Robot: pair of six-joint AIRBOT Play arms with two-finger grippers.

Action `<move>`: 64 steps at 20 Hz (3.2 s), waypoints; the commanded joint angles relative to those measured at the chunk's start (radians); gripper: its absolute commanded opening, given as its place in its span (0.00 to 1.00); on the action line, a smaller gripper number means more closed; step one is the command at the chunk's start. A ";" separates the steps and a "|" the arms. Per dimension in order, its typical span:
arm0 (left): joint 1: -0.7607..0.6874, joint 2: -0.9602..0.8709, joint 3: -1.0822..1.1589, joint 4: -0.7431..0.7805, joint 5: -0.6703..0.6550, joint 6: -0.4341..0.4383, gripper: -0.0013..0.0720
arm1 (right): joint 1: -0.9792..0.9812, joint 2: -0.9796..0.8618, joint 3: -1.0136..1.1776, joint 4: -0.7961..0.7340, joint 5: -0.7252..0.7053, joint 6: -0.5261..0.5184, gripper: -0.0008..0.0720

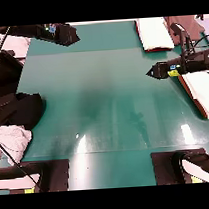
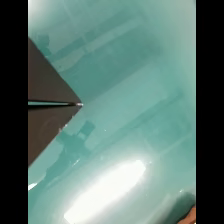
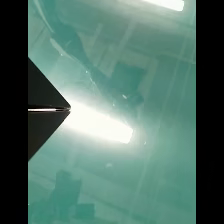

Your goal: Fold the shirts.

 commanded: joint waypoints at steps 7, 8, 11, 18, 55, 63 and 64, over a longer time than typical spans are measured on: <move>0.000 0.000 0.000 0.000 0.011 0.000 0.05 | 0.002 0.000 0.001 0.001 0.000 0.000 0.04; 0.000 0.000 0.000 0.000 0.011 0.000 0.05 | 0.002 0.000 0.001 0.001 0.000 0.000 0.04; 0.000 0.000 0.000 0.000 0.013 -0.001 0.05 | 0.002 0.000 0.001 0.001 0.008 0.000 0.04; 0.148 0.059 0.009 0.313 -0.209 0.001 0.05 | 0.002 0.000 0.000 0.000 0.009 0.000 0.04; -0.268 0.362 -0.208 0.342 -0.029 -0.046 0.05 | 0.001 0.056 0.436 -0.004 -0.128 0.068 0.04; -0.467 0.045 -0.207 0.156 0.217 0.046 0.84 | 0.001 -0.078 0.686 -0.003 0.008 0.069 0.04; -0.421 0.047 -0.201 0.169 0.189 0.023 0.84 | 0.001 -0.086 0.695 -0.003 0.023 0.069 0.04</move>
